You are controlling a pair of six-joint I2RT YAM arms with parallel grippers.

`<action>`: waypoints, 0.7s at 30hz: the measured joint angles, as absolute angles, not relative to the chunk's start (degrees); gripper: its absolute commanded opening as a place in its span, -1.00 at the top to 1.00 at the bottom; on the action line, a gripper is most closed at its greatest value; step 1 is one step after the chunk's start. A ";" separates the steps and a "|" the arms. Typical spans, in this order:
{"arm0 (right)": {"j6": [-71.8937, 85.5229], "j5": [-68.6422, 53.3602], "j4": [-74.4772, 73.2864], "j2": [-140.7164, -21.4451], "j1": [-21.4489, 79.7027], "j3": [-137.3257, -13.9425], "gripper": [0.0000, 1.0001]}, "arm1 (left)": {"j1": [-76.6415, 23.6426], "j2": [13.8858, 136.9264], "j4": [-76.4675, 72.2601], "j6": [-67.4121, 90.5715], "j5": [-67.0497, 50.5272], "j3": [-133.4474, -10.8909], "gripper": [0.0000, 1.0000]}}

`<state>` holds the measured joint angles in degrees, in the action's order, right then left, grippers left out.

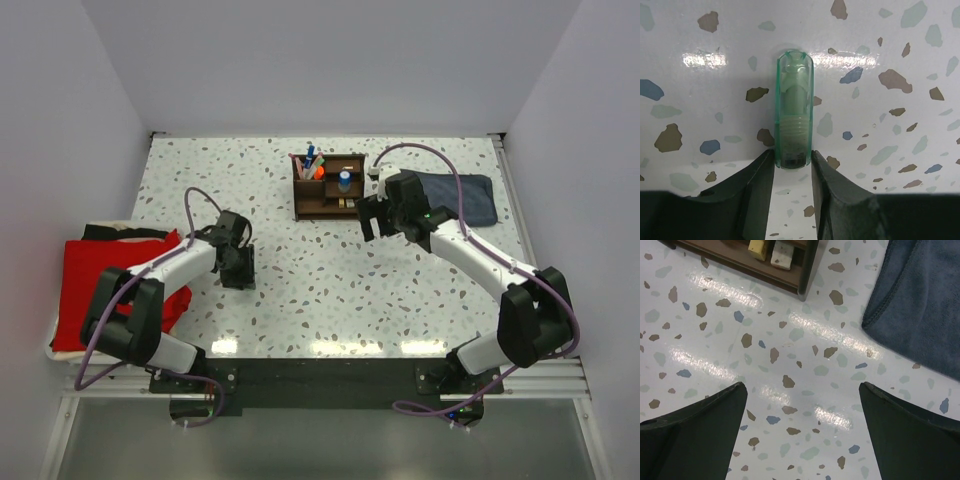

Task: Sort the stationery into containers
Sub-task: Pick up the pen from the center of the board.

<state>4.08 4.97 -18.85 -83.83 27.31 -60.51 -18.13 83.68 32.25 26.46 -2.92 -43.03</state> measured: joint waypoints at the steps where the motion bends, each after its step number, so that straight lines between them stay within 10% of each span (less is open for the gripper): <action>1: 4.10 4.99 -18.87 -83.83 27.29 -60.49 -0.98 | -18.13 83.72 32.25 26.46 -2.85 -43.05 0.25; 8: 4.25 4.95 -18.81 -83.83 27.00 -60.49 -0.98 | -18.13 83.96 32.29 26.76 -3.07 -43.18 1.00; 21: 4.29 4.99 -19.40 -83.83 25.08 -60.51 -0.98 | -25.26 83.33 35.77 20.84 -9.69 -53.80 1.00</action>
<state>4.29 4.99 -19.40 -83.83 25.08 -60.51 -25.26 83.33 35.77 20.84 -9.69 -53.80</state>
